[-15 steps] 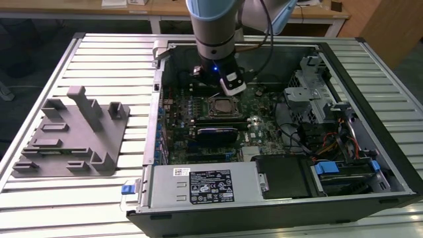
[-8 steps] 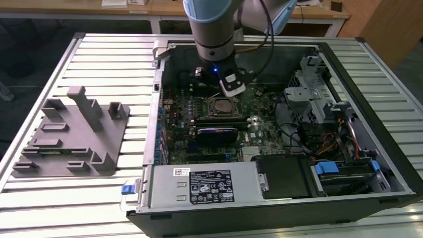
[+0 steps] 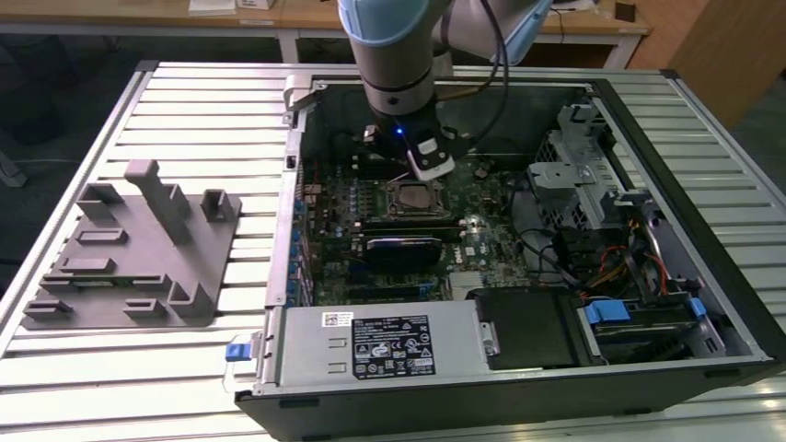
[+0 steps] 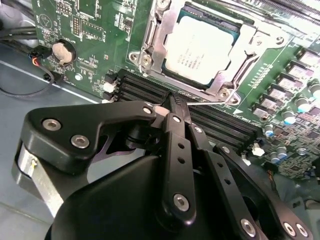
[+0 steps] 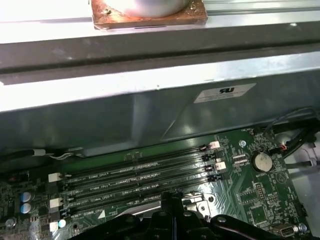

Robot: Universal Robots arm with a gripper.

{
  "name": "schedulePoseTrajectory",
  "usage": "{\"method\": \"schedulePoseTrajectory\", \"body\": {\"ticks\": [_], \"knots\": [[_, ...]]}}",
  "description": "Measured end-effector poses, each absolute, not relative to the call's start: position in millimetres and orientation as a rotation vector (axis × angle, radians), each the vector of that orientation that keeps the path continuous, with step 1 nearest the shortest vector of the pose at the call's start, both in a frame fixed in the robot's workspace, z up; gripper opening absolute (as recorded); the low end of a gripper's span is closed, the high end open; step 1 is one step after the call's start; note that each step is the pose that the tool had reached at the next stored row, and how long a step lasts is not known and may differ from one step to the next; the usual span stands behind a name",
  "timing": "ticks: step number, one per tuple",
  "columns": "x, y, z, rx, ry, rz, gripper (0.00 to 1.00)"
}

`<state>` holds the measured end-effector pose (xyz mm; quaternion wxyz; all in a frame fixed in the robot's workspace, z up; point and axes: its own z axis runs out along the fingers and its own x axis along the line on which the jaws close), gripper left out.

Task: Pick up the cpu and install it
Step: 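Install the first cpu locking lever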

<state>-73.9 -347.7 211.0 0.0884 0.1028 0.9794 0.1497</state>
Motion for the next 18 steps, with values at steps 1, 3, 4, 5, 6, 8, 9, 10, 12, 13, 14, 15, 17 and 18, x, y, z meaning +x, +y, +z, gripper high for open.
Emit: {"method": "schedulePoseTrajectory", "body": {"ticks": [1,3,4,5,6,8,9,10,12,13,14,15,17,18], "knots": [[-74,-347,211,0.307,2.915,0.446,0.11],[-74,-346,209,0.313,2.913,0.445,0.11],[-74,-345,209,0.317,2.912,0.445,0.11],[-74,-345,208,0.321,2.910,0.444,0.11],[-74,-345,207,0.328,2.907,0.443,0.11],[-74,-345,206,0.339,2.899,0.442,0.11],[-74,-345,205,0.345,2.895,0.442,0.11],[-74,-345,205,0.350,2.892,0.441,0.11],[-74,-343,203,0.359,2.888,0.440,0.11],[-74,-342,203,0.362,2.887,0.440,0.11],[-74,-341,202,0.365,2.887,0.439,0.11],[-74,-339,202,0.367,2.886,0.439,0.11],[-74,-335,201,0.372,2.885,0.439,0.11],[-74,-334,200,0.374,2.885,0.438,0.11]]}}
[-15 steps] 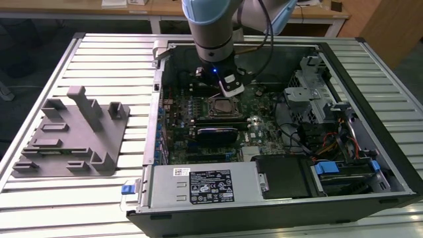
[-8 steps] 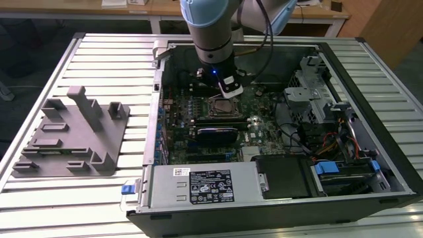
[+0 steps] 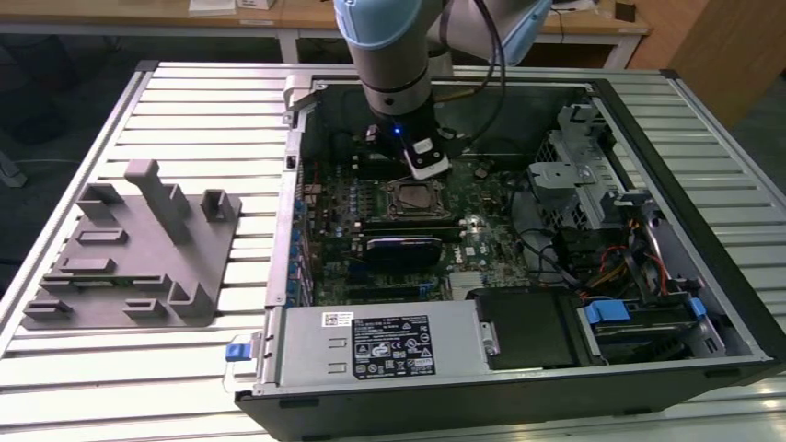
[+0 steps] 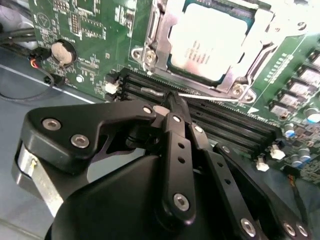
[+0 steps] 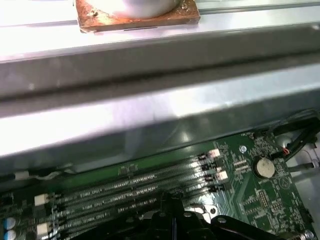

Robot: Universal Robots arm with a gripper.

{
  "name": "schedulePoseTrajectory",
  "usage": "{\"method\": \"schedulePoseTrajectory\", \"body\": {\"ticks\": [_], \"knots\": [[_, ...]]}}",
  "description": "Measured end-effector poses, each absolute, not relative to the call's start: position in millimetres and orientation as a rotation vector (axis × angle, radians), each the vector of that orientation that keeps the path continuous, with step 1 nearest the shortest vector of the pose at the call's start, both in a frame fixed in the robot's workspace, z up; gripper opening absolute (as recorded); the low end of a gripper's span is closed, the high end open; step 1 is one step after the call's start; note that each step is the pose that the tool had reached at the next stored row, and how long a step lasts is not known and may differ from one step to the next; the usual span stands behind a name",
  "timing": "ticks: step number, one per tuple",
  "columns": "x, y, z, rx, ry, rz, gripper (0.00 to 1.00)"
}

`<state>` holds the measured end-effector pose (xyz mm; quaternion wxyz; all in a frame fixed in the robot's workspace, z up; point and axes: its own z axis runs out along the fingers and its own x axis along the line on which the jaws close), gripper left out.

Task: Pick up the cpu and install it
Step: 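Install the first cpu locking lever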

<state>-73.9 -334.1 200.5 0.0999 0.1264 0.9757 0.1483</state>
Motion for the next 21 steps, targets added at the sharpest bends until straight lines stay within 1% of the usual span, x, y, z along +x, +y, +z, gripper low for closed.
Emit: {"method": "schedulePoseTrajectory", "body": {"ticks": [14,21], "knots": [[-73.7,-333.4,197.8,0.424,2.874,0.421,0.11],[-73.7,-333.3,194.4,0.419,2.876,0.387,0.11]]}}
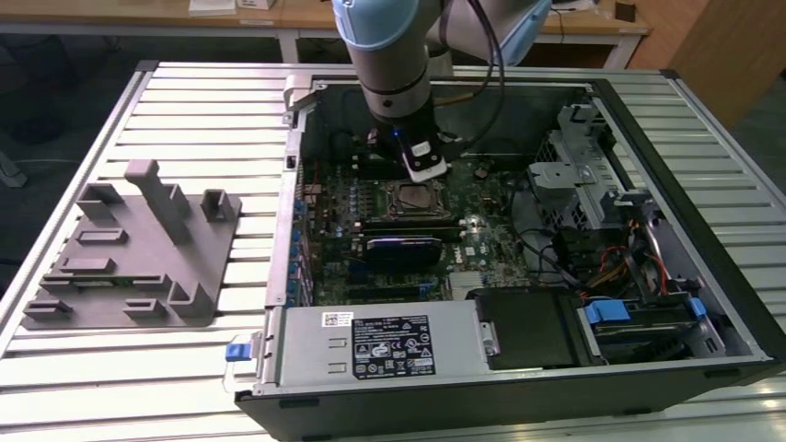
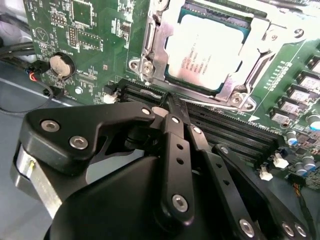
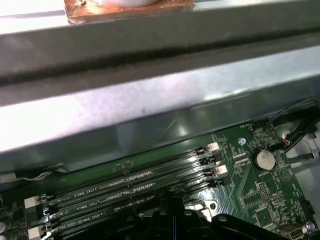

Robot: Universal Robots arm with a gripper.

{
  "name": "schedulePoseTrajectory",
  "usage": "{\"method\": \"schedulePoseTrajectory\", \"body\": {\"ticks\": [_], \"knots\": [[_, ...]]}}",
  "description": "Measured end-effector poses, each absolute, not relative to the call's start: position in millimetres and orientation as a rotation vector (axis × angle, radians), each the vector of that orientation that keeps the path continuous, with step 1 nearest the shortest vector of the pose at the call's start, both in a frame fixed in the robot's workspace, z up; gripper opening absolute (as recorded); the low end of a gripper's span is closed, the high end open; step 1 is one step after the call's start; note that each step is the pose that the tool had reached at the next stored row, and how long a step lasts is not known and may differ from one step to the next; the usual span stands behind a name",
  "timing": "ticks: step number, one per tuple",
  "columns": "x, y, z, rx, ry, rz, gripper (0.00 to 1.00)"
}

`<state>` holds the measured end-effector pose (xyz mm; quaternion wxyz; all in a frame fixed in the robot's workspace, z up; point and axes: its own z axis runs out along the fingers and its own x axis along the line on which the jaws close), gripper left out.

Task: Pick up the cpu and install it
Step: 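Install the first cpu locking lever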

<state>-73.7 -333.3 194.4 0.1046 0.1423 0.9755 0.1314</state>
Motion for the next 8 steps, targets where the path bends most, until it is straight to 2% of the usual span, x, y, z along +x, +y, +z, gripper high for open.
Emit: {"method": "schedulePoseTrajectory", "body": {"ticks": [8], "knots": [[-73.8,-333.3,191.9,0.419,2.876,0.386,0.11]]}}
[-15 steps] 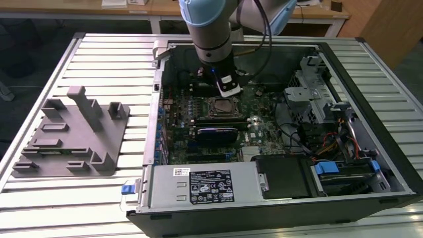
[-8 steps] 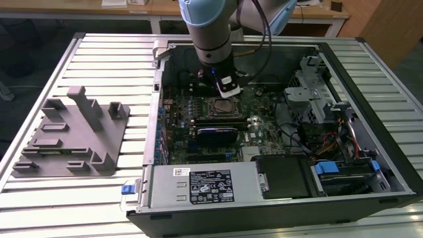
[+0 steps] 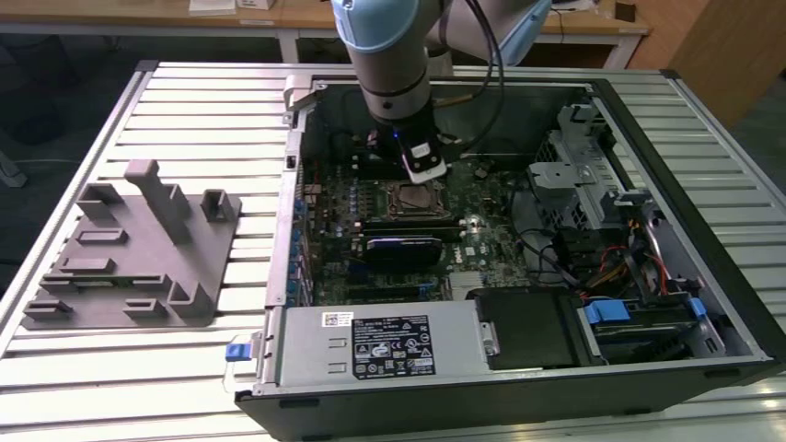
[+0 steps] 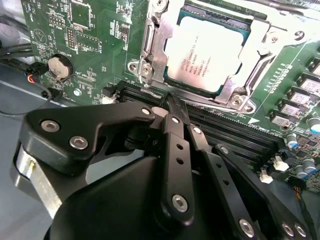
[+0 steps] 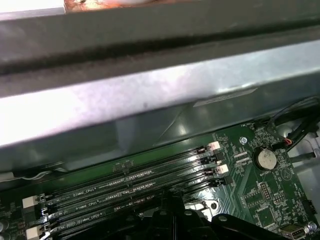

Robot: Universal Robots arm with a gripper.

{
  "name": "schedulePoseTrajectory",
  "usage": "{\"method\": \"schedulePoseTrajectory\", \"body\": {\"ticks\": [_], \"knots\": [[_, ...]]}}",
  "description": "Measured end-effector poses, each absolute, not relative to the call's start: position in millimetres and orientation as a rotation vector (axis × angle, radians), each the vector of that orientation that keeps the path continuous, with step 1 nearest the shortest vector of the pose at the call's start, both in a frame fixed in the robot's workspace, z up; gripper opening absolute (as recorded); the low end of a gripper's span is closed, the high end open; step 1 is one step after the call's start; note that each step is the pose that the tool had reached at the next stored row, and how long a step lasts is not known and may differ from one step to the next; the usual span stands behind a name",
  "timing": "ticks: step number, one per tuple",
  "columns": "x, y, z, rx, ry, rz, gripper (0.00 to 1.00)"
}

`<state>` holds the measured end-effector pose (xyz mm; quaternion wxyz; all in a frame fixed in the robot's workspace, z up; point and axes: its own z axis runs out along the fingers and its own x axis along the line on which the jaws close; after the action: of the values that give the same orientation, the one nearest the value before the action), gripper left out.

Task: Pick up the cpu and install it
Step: 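Install the first cpu locking lever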

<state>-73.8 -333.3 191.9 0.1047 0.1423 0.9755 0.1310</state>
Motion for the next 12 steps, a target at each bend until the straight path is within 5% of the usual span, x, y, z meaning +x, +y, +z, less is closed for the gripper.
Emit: {"method": "schedulePoseTrajectory", "body": {"ticks": [12], "knots": [[-73.8,-333.8,189.1,0.419,2.876,0.386,0.11]]}}
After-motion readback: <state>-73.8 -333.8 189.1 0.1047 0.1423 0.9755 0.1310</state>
